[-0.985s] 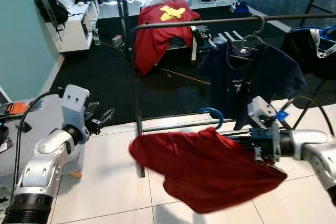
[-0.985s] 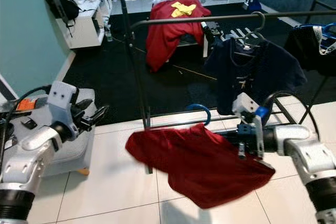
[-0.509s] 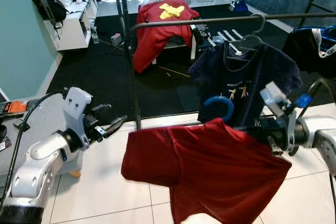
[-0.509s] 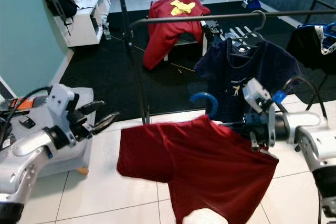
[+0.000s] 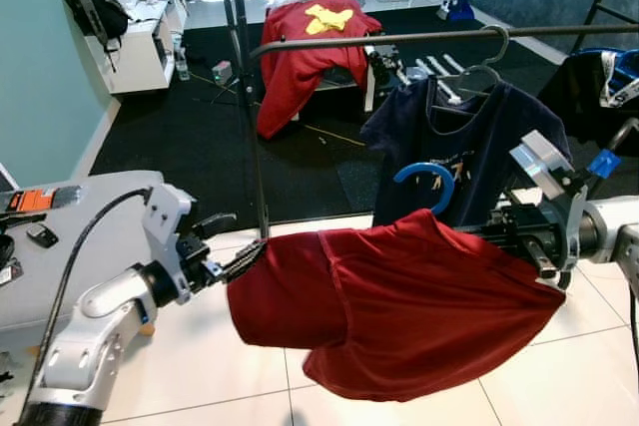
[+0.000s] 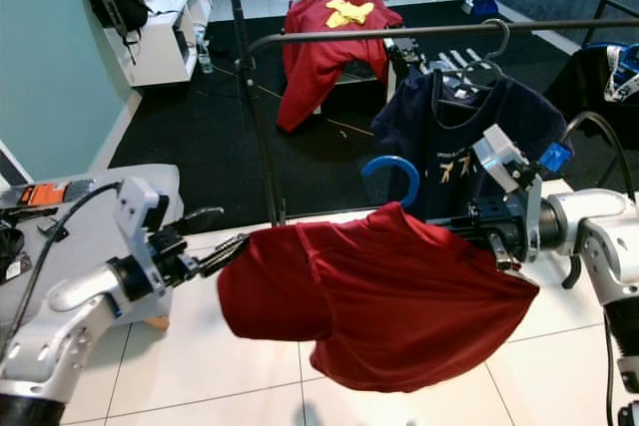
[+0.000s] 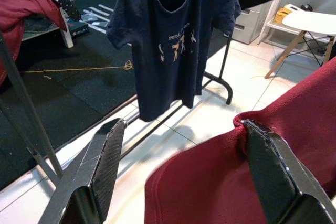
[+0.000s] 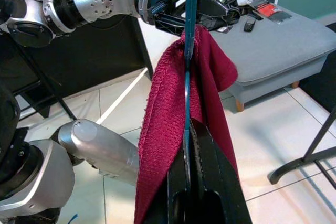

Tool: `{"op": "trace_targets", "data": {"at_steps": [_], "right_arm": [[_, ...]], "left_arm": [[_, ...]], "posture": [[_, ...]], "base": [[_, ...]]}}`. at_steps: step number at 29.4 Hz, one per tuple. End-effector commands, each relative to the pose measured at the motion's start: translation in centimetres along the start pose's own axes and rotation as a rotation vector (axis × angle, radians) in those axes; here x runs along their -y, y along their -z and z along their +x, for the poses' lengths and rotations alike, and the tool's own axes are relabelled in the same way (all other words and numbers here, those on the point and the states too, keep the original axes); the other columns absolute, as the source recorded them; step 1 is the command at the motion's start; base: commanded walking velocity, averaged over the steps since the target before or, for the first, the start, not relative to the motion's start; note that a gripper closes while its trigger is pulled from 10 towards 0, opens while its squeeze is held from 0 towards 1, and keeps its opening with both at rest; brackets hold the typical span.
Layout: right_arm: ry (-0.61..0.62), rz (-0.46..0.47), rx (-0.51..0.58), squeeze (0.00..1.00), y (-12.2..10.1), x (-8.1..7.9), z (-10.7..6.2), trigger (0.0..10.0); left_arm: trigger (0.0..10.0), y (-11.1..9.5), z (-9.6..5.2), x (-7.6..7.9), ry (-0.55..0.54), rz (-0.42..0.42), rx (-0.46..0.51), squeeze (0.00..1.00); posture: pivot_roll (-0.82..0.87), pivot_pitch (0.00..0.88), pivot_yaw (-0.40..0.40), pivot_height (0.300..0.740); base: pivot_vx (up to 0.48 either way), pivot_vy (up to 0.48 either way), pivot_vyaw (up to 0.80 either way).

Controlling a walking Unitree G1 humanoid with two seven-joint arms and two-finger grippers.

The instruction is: Hang hanger

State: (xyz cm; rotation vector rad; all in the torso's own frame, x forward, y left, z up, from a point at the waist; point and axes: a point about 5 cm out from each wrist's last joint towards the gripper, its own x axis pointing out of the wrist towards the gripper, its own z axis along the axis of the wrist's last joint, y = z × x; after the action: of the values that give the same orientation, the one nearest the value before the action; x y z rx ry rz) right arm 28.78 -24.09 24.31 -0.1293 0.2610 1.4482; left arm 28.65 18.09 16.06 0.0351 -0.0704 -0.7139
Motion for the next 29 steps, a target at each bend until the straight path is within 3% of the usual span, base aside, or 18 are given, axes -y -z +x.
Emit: {"op": "trace_targets", "data": {"at_steps": [1, 3, 7, 9, 12, 18, 22, 24, 26, 29], "right_arm": [[-0.027, -0.058, 0.04, 0.0, -1.7, -0.1, -0.2, 10.0], [-0.027, -0.058, 0.04, 0.0, -1.7, -0.1, -0.2, 10.0], [0.004, -0.063, 0.039, 0.0, -2.0, 0.3, -0.9, 10.0], [0.004, -0.063, 0.039, 0.0, -2.0, 0.3, -0.9, 10.0], [0.019, -0.069, 0.032, 0.0, -2.2, 0.5, -1.2, 10.0], [0.026, -0.074, 0.03, 0.0, -2.4, 0.7, -1.3, 10.0], [0.026, -0.076, 0.038, 0.0, -2.7, 0.9, -1.2, 10.0], [0.026, -0.076, 0.038, 0.0, -2.7, 0.9, -1.2, 10.0], [0.026, -0.076, 0.042, 0.0, -3.0, 1.0, -1.2, 10.0], [0.027, -0.077, 0.042, 0.0, -3.1, 1.1, -1.2, 10.0]], "left_arm": [[10.0, 0.9, -0.2, 0.7, 0.051, -0.059, -0.031, 0.0], [10.0, 0.9, -0.2, 0.7, 0.051, -0.059, -0.031, 0.0], [10.0, 1.4, -1.8, -0.4, -0.003, -0.137, -0.033, 0.0], [10.0, 1.4, -1.8, -0.4, -0.003, -0.137, -0.033, 0.0], [10.0, 1.0, -3.1, -2.4, -0.123, -0.123, 0.005, 0.0], [10.0, 0.7, -3.5, -3.1, -0.156, -0.089, 0.016, 0.0], [10.0, 1.5, -2.7, -2.0, -0.106, -0.034, -0.017, 0.0], [10.0, 1.5, -2.7, -2.0, -0.106, -0.034, -0.017, 0.0], [10.0, 2.4, -1.2, -0.8, -0.082, -0.049, -0.014, 0.0], [10.0, 2.7, -0.7, -0.4, -0.079, -0.065, -0.006, 0.0]], "posture": [[0.04, 0.053, 0.048, 0.74], [0.04, 0.053, 0.048, 0.74], [0.04, 0.05, 0.044, 0.74], [0.04, 0.05, 0.044, 0.74], [0.04, 0.046, 0.038, 0.74], [0.04, 0.048, 0.035, 0.74], [0.04, 0.053, 0.028, 0.74], [0.04, 0.053, 0.028, 0.74], [0.03, 0.054, 0.025, 0.74], [0.03, 0.055, 0.025, 0.74]], "base": [[0.0, 0.0, 0.0], [0.0, 0.0, 0.0], [0.0, 0.0, 0.0], [0.0, 0.0, 0.0], [0.0, 0.0, 0.0], [0.0, 0.0, 0.0], [0.0, 0.0, 0.0], [0.0, 0.0, 0.0], [0.0, 0.0, 0.0], [0.0, 0.0, 0.0]]}}
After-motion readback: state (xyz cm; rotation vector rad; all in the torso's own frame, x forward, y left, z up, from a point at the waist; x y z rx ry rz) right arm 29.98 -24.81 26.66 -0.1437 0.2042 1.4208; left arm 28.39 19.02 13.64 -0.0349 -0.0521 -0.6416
